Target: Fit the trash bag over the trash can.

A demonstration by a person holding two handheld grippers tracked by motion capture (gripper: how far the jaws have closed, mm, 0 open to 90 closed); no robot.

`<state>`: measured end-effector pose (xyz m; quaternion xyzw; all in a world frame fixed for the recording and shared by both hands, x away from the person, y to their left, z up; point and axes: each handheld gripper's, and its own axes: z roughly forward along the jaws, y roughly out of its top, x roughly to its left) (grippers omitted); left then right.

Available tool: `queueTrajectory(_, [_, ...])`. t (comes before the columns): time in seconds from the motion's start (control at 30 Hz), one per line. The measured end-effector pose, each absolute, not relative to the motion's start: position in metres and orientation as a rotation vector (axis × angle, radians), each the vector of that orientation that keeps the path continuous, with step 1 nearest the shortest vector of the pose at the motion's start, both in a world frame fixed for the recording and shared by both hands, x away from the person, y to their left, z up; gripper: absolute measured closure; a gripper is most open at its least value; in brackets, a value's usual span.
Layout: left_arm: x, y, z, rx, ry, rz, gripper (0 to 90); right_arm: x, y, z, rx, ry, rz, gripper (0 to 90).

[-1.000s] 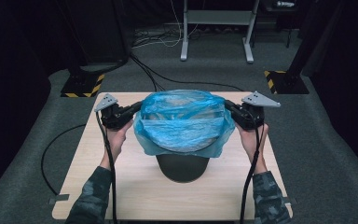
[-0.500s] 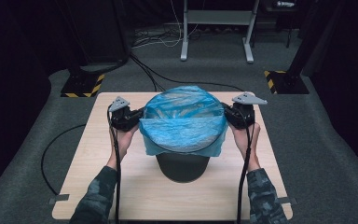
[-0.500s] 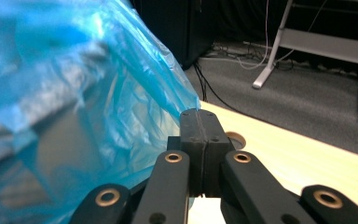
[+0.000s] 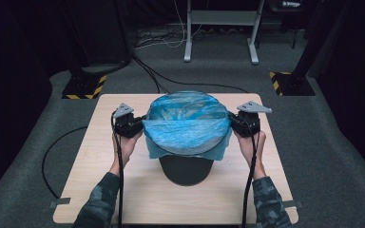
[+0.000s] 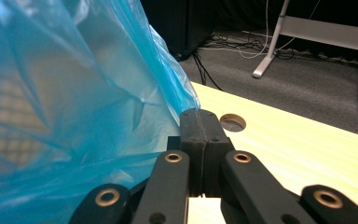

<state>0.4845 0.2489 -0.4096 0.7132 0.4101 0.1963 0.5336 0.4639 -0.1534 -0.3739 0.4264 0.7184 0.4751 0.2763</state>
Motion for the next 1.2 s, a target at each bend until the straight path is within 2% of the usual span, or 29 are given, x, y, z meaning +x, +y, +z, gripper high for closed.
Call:
queueTrajectory(0.1, [0.481,0.251,-0.409,1.68,0.976,0.465,89.9,0.462,-0.155,-0.373,1.146,1.921,1.278,88.2])
queueTrajectory(0.13, [0.479,0.252,-0.408,1.668,0.978,0.477,89.6,0.46,-0.155,-0.372,1.147,1.91,1.281,80.7])
queueTrajectory(0.17, [0.476,0.253,-0.407,1.656,0.977,0.482,86.5,0.459,-0.157,-0.371,1.149,1.897,1.293,75.5])
queueTrajectory(0.23, [0.47,0.256,-0.405,1.645,0.987,0.491,71.4,0.452,-0.161,-0.369,1.148,1.876,1.304,65.2])
queueTrajectory(0.33, [0.458,0.262,-0.404,1.608,0.986,0.513,59.3,0.44,-0.168,-0.364,1.133,1.842,1.322,56.9])
queueTrajectory(0.4, [0.45,0.267,-0.403,1.592,0.98,0.522,54.4,0.431,-0.172,-0.361,1.124,1.82,1.325,50.8])
queueTrajectory(0.6, [0.42,0.281,-0.402,1.545,0.952,0.581,46.6,0.398,-0.185,-0.357,1.083,1.768,1.329,43.5])
queueTrajectory(0.87, [0.372,0.29,-0.406,1.496,0.861,0.618,39.2,0.354,-0.197,-0.37,1.046,1.76,1.352,37.5])
queueTrajectory(1.2, [0.333,0.261,-0.411,1.578,0.698,0.609,29.7,0.321,-0.18,-0.387,0.944,1.819,1.387,31.0])
